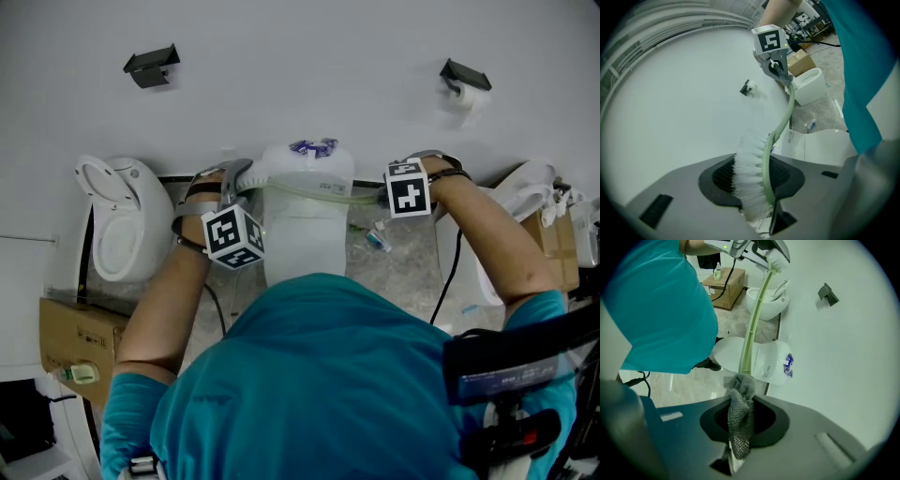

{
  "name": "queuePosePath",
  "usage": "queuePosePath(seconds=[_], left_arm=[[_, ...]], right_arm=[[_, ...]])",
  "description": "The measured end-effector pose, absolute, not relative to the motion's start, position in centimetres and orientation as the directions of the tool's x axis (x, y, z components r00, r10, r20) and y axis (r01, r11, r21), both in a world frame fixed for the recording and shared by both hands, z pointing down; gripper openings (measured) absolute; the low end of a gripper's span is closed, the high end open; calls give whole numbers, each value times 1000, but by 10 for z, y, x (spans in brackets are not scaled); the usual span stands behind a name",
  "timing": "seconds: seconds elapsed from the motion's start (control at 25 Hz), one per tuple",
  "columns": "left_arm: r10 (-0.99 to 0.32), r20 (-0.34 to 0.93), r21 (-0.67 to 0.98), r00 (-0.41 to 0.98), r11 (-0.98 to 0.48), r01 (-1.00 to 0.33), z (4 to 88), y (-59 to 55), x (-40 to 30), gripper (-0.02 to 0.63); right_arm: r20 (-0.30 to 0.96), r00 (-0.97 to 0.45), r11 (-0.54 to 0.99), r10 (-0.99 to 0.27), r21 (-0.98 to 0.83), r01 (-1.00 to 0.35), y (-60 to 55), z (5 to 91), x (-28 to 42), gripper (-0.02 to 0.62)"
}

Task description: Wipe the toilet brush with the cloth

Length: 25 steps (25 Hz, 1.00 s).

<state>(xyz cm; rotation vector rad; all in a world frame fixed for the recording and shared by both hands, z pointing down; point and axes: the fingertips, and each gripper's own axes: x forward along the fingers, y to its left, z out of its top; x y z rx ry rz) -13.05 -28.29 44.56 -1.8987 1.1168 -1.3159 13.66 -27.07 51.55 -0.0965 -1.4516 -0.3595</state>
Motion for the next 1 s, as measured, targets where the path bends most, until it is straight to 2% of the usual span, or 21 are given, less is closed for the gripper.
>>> queuePosePath(seconds=[1.0], left_arm=[[-865, 474, -809, 166, -502, -307, 451, -276, -137, 153]], right_arm=[[965, 143, 957, -221, 187, 221, -299, 519, 176, 31]])
